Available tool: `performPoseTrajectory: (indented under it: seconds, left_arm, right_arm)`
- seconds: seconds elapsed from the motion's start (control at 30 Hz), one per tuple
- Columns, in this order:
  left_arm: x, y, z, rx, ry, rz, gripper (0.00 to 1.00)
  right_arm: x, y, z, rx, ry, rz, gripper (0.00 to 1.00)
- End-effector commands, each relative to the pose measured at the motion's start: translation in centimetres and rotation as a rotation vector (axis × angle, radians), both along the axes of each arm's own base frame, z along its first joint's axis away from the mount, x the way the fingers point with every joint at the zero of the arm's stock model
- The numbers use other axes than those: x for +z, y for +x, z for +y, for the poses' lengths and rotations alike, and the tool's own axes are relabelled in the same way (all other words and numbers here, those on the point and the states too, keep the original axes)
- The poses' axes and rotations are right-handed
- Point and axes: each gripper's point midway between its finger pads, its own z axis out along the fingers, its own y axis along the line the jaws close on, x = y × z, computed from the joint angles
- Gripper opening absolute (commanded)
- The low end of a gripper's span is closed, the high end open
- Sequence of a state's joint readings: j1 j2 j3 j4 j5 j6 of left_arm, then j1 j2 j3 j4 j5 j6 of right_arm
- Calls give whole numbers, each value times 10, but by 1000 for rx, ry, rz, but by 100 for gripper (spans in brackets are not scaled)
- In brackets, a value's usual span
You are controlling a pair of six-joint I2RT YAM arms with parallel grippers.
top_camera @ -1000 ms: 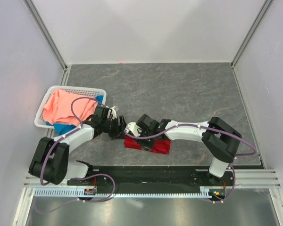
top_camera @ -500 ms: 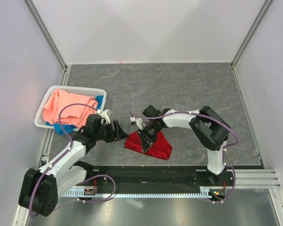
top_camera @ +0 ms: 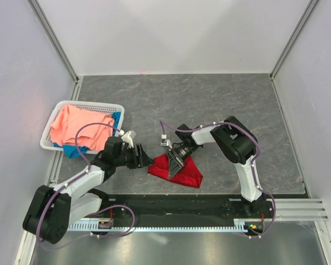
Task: Fold the napkin, place the utensils inside, and roll it up
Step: Roll the napkin with the utensil
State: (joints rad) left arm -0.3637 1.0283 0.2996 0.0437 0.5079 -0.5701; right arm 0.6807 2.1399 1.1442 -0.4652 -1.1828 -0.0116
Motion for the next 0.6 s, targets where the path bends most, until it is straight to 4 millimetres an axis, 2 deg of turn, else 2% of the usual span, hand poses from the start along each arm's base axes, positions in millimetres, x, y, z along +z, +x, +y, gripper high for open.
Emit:
performPoseTrajectory:
  seconds: [0.0, 0.17, 0.37, 0.43, 0.57]
  left_arm:
    - [-2, 5, -13, -64, -7, -57, 64]
    - [-18, 6, -11, -54, 54, -35, 59]
    - [-23, 10, -17, -65, 67, -45, 53]
    - [-28, 7, -21, -84, 77, -30, 47]
    - [-30, 7, -24, -96, 91, -31, 25]
  right_arm:
    - [-11, 7, -2, 6, 35, -25, 26]
    - [-11, 11, -2, 0, 41, -24, 26]
    - [-12, 12, -1, -2, 42, -25, 26]
    - [-12, 13, -1, -3, 39, -28, 27]
    - [-10, 16, 0, -10, 30, -36, 27]
